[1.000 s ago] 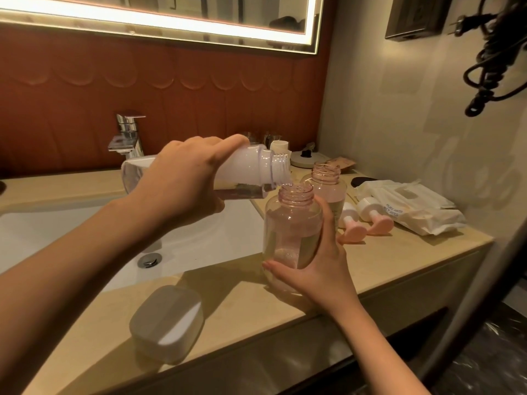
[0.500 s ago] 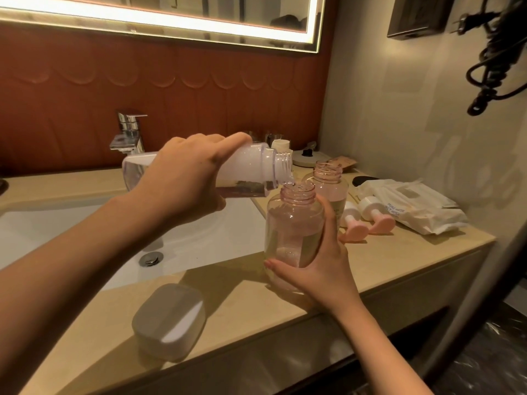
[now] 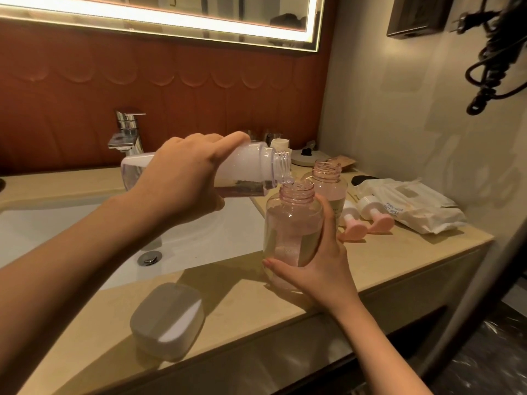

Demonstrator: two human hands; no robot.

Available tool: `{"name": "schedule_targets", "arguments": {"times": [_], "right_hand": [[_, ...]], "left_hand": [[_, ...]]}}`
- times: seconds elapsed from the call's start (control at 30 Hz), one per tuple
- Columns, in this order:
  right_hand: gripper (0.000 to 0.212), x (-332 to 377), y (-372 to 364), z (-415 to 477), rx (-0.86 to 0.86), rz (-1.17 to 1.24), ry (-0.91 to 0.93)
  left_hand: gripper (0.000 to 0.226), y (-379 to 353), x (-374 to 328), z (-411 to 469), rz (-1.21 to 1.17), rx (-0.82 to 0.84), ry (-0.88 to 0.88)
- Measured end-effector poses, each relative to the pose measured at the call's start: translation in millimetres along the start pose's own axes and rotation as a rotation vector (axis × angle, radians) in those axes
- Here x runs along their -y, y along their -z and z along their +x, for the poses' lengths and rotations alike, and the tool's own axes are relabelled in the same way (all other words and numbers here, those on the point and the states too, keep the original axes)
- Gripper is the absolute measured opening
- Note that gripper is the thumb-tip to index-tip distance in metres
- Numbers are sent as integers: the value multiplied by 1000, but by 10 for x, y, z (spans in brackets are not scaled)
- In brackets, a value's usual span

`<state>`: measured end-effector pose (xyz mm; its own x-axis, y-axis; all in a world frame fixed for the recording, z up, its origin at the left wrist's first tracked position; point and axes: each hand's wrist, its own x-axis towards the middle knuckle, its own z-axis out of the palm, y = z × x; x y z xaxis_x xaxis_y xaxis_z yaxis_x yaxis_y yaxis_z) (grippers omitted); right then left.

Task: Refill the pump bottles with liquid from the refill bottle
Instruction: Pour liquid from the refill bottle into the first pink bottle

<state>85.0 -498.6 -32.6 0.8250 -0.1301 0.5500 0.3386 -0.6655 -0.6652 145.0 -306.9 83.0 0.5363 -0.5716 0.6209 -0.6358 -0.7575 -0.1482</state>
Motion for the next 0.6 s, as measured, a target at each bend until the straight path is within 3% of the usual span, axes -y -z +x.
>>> {"name": "schedule_targets", "arguments": {"times": [0.37,0.5,0.6], "right_hand": [[110,6,10,2,5,51,5],[88,-36,-6,11,-5,207,40],[84,-83,-22,31,-2,235,39]], "left_hand": [[80,-6,6,5,-3,0,-2],[79,-8,1,-2,-4,1,0],[79,-4,-2,-4,-8,3,-2]]}}
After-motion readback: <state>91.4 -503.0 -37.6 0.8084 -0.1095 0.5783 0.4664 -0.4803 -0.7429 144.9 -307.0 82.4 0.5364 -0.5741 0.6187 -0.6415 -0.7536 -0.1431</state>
